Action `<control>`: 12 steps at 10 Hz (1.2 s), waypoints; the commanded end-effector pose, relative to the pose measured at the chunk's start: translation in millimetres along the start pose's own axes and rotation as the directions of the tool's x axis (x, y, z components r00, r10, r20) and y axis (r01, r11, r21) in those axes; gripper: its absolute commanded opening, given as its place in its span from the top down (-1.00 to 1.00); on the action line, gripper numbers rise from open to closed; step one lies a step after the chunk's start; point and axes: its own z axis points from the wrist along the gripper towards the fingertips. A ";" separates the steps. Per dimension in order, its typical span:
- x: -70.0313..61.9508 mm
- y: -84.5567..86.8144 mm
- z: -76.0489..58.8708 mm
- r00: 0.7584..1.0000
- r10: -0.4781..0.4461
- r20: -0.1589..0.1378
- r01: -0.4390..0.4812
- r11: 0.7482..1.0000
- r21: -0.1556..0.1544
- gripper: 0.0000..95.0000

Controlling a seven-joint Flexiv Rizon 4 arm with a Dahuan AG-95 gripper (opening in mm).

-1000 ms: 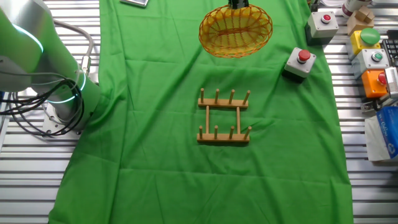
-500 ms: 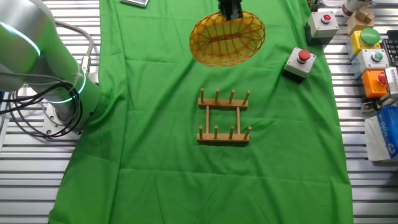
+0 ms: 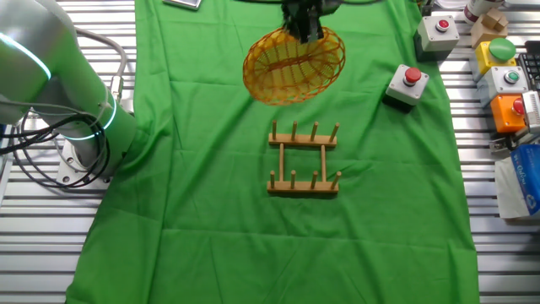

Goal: Put the dish on the dish rack

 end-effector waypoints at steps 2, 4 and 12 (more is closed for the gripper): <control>13.3 -23.7 -1.7 0.994 -0.089 -0.063 0.087 0.996 -0.034 1.00; 16.2 -40.0 -10.0 0.983 -0.147 -0.111 0.140 0.988 -0.064 1.00; 20.8 -49.7 -14.9 0.955 -0.242 -0.173 0.227 0.968 -0.106 1.00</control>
